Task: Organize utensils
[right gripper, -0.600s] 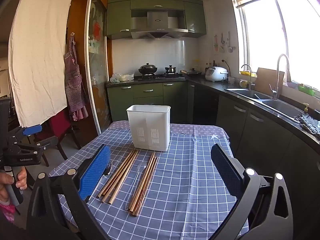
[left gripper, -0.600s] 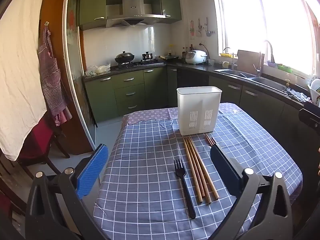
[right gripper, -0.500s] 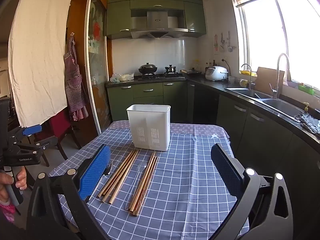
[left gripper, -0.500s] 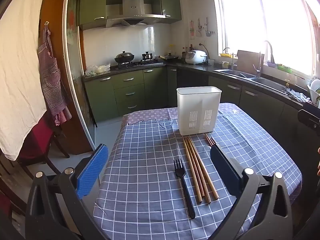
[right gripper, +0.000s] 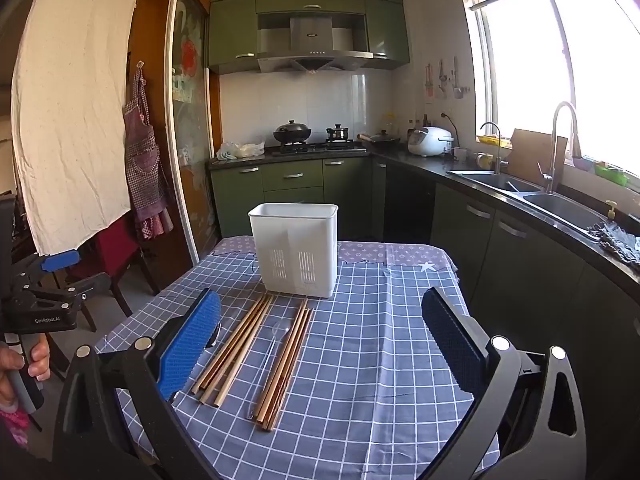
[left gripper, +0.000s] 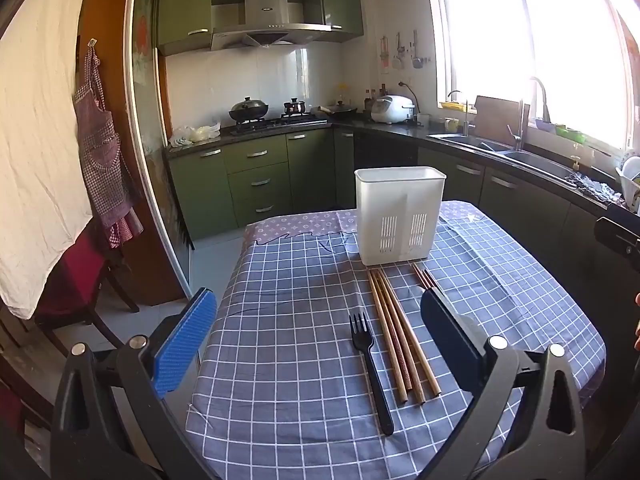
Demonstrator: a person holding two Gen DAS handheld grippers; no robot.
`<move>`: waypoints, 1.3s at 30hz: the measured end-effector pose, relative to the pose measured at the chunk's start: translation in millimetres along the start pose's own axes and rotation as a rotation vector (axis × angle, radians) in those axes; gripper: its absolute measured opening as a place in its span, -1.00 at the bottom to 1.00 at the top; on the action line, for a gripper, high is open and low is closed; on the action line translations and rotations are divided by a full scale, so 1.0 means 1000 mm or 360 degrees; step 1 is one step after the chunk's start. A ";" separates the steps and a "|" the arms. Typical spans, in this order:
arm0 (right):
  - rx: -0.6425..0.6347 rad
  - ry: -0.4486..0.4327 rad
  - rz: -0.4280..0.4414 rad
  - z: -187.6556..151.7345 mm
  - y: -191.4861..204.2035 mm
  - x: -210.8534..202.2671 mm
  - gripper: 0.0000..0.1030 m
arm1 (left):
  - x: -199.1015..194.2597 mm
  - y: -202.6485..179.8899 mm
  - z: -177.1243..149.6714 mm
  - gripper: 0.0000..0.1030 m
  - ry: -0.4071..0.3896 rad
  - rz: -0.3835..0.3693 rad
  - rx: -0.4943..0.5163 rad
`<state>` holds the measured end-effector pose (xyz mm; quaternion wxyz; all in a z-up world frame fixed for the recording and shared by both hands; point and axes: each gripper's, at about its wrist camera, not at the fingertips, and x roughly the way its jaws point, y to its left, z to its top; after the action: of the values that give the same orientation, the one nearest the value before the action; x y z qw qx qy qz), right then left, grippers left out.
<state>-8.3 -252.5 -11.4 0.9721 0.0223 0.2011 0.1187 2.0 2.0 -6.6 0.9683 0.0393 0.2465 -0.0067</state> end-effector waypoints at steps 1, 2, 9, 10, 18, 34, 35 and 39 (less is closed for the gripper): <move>0.0002 0.0002 0.0000 0.000 0.000 0.001 0.93 | 0.000 0.000 -0.001 0.89 0.0001 0.0000 0.0000; 0.0004 0.0006 -0.0002 0.000 0.000 0.002 0.93 | -0.001 0.000 0.000 0.89 0.0000 0.0004 0.0001; 0.0011 0.0023 0.0007 -0.005 -0.003 0.005 0.93 | -0.001 0.001 -0.003 0.89 0.0003 0.0010 -0.0011; 0.0011 0.0023 0.0007 -0.005 -0.003 0.006 0.93 | -0.002 0.001 -0.003 0.89 0.0001 0.0010 -0.0011; 0.0010 0.0024 0.0006 -0.006 -0.001 0.005 0.93 | -0.001 0.004 -0.002 0.89 0.0010 0.0006 -0.0009; 0.0014 0.0027 0.0006 -0.007 0.000 0.006 0.93 | 0.000 0.006 -0.004 0.89 0.0015 0.0010 -0.0009; 0.0014 0.0028 0.0007 -0.007 0.000 0.006 0.93 | 0.000 0.005 -0.003 0.89 0.0016 0.0010 -0.0010; 0.0013 0.0031 0.0010 -0.007 0.000 0.008 0.93 | 0.000 0.005 -0.004 0.89 0.0018 0.0009 -0.0009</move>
<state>-4.1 -250.6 -20.4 0.9697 0.0256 0.2109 0.1210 0.3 7.8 -9.3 0.9671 0.0373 0.2518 -0.0032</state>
